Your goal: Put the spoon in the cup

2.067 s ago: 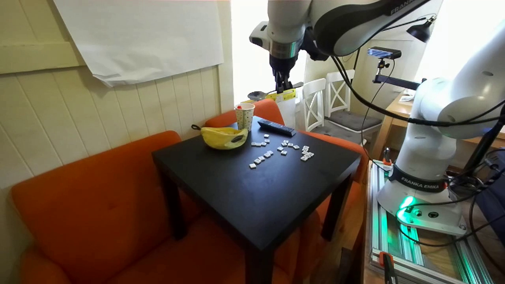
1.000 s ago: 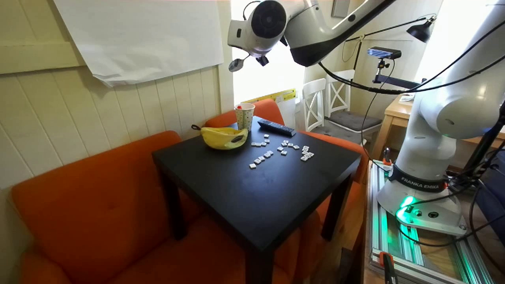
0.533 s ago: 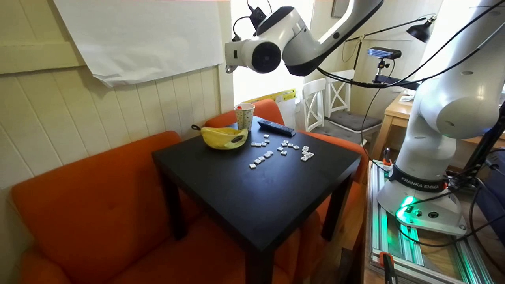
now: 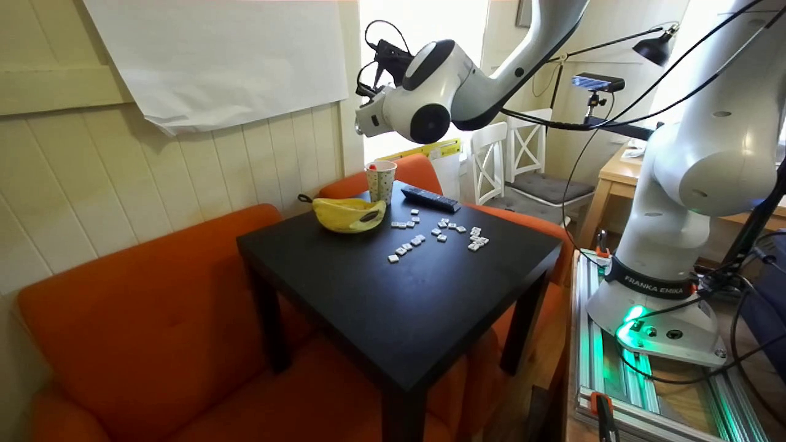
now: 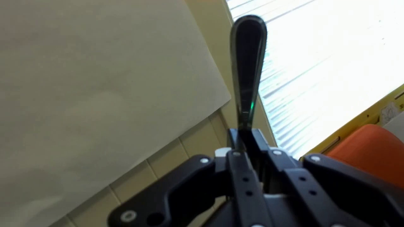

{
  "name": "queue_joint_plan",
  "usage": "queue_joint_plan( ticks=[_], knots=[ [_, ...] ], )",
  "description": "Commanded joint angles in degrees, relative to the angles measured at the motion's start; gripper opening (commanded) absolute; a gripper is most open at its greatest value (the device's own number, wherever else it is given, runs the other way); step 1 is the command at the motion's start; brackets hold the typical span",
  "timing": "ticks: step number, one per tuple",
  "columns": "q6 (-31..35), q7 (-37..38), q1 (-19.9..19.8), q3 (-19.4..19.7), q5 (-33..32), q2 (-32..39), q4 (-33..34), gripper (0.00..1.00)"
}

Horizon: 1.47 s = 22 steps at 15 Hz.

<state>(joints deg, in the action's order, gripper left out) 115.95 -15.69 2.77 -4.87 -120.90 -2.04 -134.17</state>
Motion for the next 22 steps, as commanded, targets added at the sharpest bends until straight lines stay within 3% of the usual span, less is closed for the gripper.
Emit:
queue_joint_plan(
  ticks=[1,2,3,17,18,22],
  knots=[
    [3.47,-5.73,-0.49,1.49,-3.43,-0.76,-2.35,0.03],
    [2.89,-5.94,-0.39,1.53,-3.66,-0.55,-2.31,0.03],
    [2.02,-3.9,0.05,1.28,-1.39,0.08,-1.61,0.11],
    [2.02,-5.15,-0.01,1.41,-1.67,0.08,-2.08,0.11],
    [1.93,-4.74,-0.04,1.44,-1.78,-0.15,-2.44,0.03],
    [-0.19,-5.05,-0.19,1.58,-1.65,0.18,-3.57,0.03]
  ],
)
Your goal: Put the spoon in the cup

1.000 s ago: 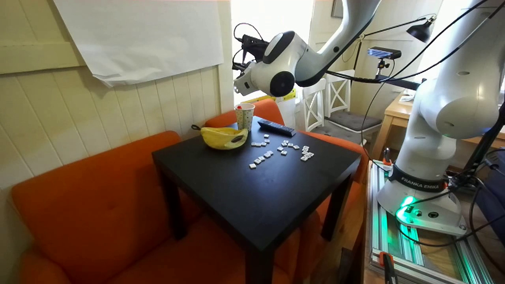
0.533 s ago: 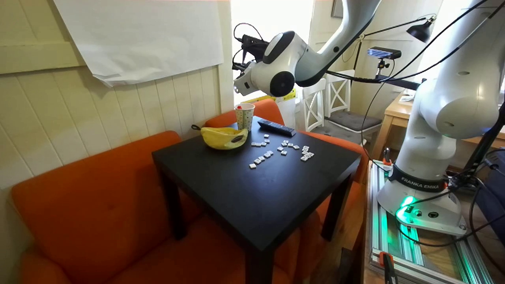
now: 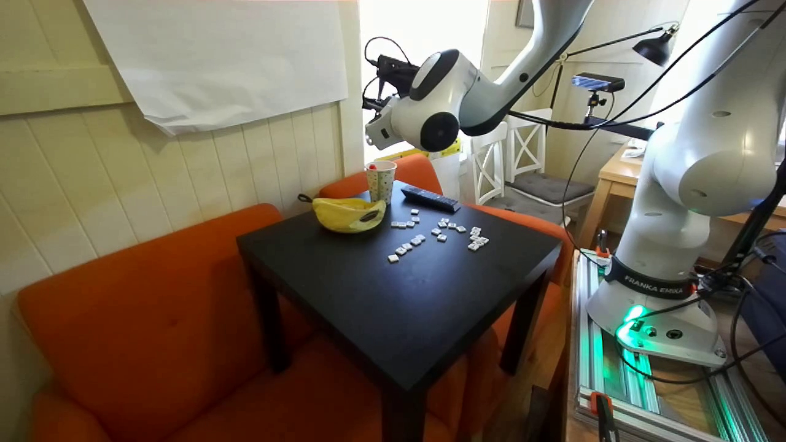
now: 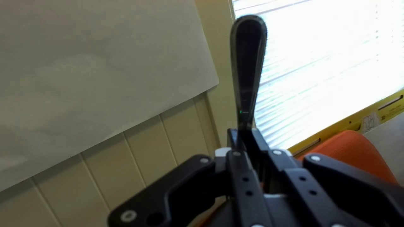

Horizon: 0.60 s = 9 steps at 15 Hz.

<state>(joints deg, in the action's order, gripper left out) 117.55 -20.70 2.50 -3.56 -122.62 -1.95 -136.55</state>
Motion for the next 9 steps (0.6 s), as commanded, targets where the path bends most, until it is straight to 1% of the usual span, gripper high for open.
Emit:
queue_joint_plan(
  ticks=[1,5,9],
  knots=[
    [-2.82,-0.09,0.12,0.23,0.1,0.37,-1.64,0.03],
    [-4.81,-0.45,0.25,0.18,0.4,2.26,-3.02,0.03],
    [-3.88,-1.04,0.35,0.15,0.78,4.02,-3.22,0.03]
  ],
)
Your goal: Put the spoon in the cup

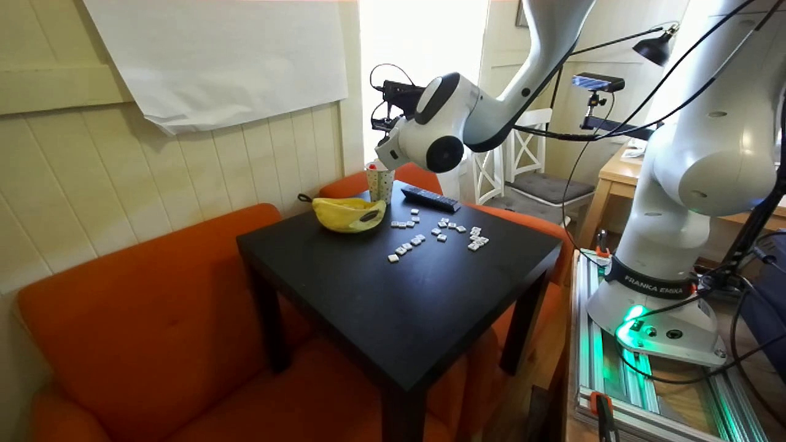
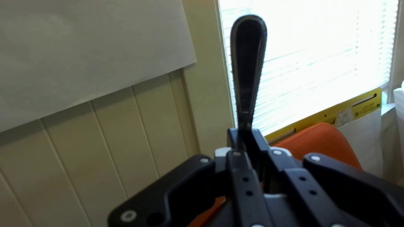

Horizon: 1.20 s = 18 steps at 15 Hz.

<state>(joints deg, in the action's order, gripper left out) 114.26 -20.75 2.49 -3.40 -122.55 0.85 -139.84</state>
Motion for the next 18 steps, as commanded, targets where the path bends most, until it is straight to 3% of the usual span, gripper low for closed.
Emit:
queue_joint_plan(
  ticks=[1,15,16,17,18],
  knots=[
    [-0.67,-0.92,0.43,-0.06,0.76,1.79,0.15,0.03],
    [1.03,0.38,1.05,-0.7,1.36,7.73,1.78,0.03],
    [1.24,0.09,1.04,-0.71,1.39,7.73,1.76,0.06],
    [1.07,0.0,1.07,-0.75,1.57,7.72,1.71,0.36],
    [1.17,-0.13,1.04,-0.75,1.69,7.42,1.54,0.36]
  ],
)
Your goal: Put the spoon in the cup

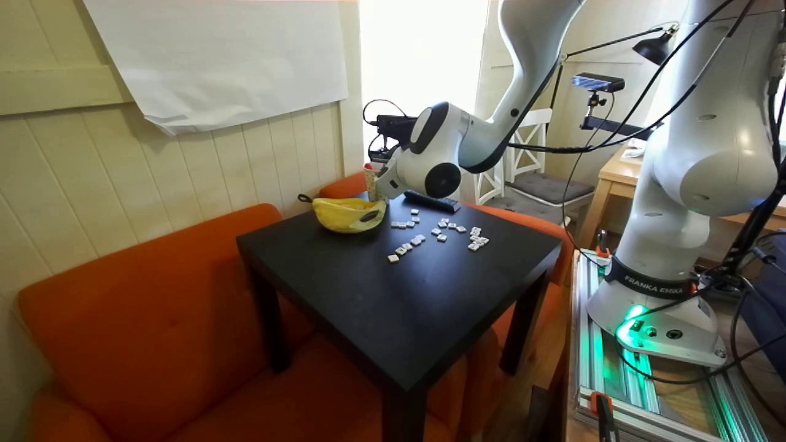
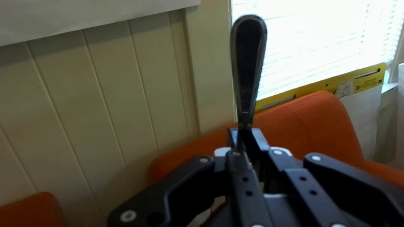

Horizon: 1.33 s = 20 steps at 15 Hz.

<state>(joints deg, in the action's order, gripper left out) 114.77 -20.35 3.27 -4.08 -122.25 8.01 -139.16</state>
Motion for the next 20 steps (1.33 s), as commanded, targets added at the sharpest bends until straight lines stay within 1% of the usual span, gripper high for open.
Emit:
queue_joint_plan(
  ticks=[1,8,9,10,17,19,20],
  knots=[
    [1.11,-0.72,0.2,-0.05,1.55,-0.18,0.71,0.43],
    [1.97,-1.18,0.19,-0.07,2.25,-2.75,-0.23,0.92],
    [2.09,-1.24,0.21,-0.08,2.23,-3.06,-0.32,0.98],
    [2.2,-1.27,0.23,-0.08,2.27,-3.28,-0.37,1.0],
    [3.24,-2.72,0.15,0.02,3.76,-4.14,-0.34,1.0],
    [6.13,-5.08,-0.32,0.3,7.43,-5.32,-0.14,1.0],
    [8.87,-9.53,-0.77,0.66,11.66,-6.61,-0.07,1.0]
  ],
)
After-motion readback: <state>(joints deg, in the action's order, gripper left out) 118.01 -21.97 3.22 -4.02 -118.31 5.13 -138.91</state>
